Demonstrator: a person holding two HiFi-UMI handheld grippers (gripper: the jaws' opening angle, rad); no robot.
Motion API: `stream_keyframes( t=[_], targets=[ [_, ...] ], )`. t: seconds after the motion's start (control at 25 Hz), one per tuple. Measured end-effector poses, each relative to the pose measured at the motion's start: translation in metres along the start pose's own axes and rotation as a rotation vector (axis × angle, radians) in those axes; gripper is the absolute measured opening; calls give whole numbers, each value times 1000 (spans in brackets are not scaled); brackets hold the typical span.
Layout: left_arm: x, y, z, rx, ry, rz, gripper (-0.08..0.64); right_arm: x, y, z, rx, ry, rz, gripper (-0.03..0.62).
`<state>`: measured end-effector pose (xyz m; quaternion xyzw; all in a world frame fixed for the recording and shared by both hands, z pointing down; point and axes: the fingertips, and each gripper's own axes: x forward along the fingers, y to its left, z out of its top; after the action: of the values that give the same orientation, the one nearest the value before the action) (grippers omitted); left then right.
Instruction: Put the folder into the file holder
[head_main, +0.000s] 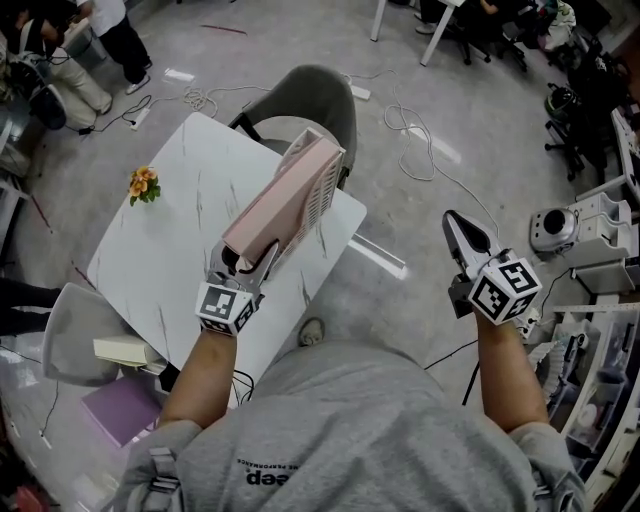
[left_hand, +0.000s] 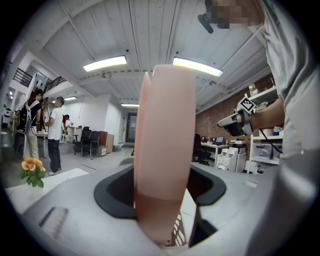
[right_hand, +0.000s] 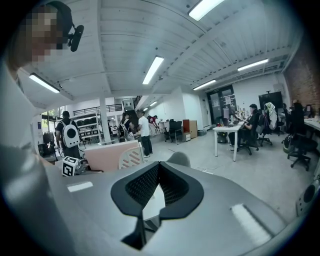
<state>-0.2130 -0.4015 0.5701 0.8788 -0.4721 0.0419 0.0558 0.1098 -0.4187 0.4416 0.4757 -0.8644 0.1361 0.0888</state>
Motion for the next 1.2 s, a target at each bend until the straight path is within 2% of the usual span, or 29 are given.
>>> stream_keyframes(
  t=[0.32, 0.48, 0.64, 0.72, 0.8, 0.92, 1.2],
  targets=[
    [-32, -14, -2, -21, 52, 139, 302, -29, -4, -2, 1, -30, 51, 5],
    [-50, -35, -5, -12, 91, 223, 304, -57, -13, -5, 5, -41, 74, 5],
    [-66, -59, -8, -51, 106, 309, 305, -91, -29, -7, 3, -51, 87, 5],
    [-68, -76, -4, -56, 107, 329, 304, -109, -38, -6, -1, -53, 91, 5],
    [-62, -98, 2, -46, 106, 317, 304, -127, -46, -8, -6, -52, 93, 5],
    [-38, -138, 14, -46, 86, 248, 291, -158, -61, -17, -8, -52, 73, 5],
    [57, -251, 69, -36, 31, -8, 258, -242, -116, -27, 8, -77, -42, 5]
  ],
)
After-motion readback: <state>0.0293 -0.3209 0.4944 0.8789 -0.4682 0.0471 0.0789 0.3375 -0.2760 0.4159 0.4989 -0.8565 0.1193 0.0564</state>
